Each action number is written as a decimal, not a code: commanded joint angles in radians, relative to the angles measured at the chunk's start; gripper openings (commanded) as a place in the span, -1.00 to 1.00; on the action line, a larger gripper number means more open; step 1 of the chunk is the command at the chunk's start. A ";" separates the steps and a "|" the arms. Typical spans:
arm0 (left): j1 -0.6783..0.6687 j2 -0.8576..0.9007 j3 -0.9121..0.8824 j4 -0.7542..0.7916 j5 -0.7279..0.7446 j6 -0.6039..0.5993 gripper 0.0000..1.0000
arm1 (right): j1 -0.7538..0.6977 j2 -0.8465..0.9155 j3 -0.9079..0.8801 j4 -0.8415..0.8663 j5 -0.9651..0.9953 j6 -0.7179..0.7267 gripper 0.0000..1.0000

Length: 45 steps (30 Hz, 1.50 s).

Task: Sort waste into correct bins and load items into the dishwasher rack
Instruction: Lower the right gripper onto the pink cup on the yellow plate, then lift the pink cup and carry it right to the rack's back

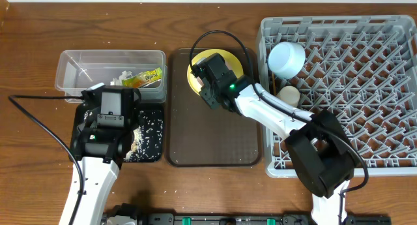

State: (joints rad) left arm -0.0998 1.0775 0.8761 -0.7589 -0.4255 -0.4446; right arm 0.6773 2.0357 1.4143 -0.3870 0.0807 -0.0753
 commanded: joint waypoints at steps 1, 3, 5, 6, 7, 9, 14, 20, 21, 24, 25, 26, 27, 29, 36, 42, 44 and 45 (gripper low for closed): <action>0.005 0.000 0.016 -0.003 -0.017 0.003 0.93 | 0.002 0.013 0.003 0.002 0.017 -0.017 -0.43; 0.005 0.000 0.016 -0.003 -0.017 0.003 0.93 | 0.002 0.013 0.003 0.002 0.017 -0.016 -0.42; 0.005 0.000 0.016 -0.003 -0.016 0.003 0.93 | 0.002 0.013 0.003 0.002 0.018 -0.018 -0.43; 0.005 0.000 0.016 -0.003 -0.016 0.003 0.93 | 0.002 0.013 0.002 0.002 0.017 -0.020 -0.44; 0.005 0.000 0.016 -0.003 -0.017 0.003 0.93 | 0.002 0.013 0.001 0.002 0.017 -0.020 -0.44; 0.005 0.000 0.016 -0.003 -0.017 0.003 0.93 | 0.002 0.013 -0.003 0.002 0.017 -0.020 -0.44; 0.005 0.000 0.016 -0.003 -0.017 0.003 0.93 | 0.003 0.013 -0.015 0.000 0.017 -0.023 -0.43; 0.005 0.000 0.016 -0.003 -0.017 0.003 0.93 | 0.003 0.013 -0.016 -0.014 0.018 -0.066 -0.43; 0.005 0.000 0.016 -0.003 -0.017 0.003 0.93 | 0.003 0.013 -0.016 -0.014 0.018 -0.072 -0.44; 0.005 0.000 0.016 -0.003 -0.017 0.003 0.93 | 0.003 0.013 -0.016 -0.014 0.018 -0.080 -0.46; 0.005 0.000 0.016 -0.003 -0.017 0.003 0.93 | 0.003 0.013 -0.016 -0.014 0.018 -0.080 -0.56; 0.005 0.000 0.016 -0.003 -0.016 0.003 0.93 | 0.003 0.013 -0.016 -0.014 0.018 -0.080 -0.64; 0.005 0.000 0.016 -0.003 -0.017 0.003 0.93 | 0.003 0.013 -0.016 -0.016 0.017 -0.080 -0.71; 0.005 0.000 0.016 -0.003 -0.016 0.003 0.93 | 0.003 0.013 -0.016 -0.018 0.017 -0.080 -0.75; 0.005 0.000 0.016 -0.003 -0.017 0.003 0.93 | 0.003 0.013 -0.016 -0.035 0.018 -0.114 -0.53; 0.005 0.000 0.016 -0.003 -0.017 0.003 0.93 | 0.003 0.013 -0.016 -0.036 0.020 -0.124 -0.69; 0.005 0.000 0.016 -0.003 -0.017 0.003 0.93 | 0.003 0.013 -0.016 -0.025 0.020 -0.124 -0.89; 0.005 0.000 0.016 -0.003 -0.016 0.003 0.93 | 0.003 0.012 -0.016 -0.017 0.019 -0.118 -0.94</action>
State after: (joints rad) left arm -0.0998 1.0775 0.8761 -0.7589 -0.4255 -0.4442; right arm 0.6773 2.0357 1.4071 -0.4164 0.0868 -0.1944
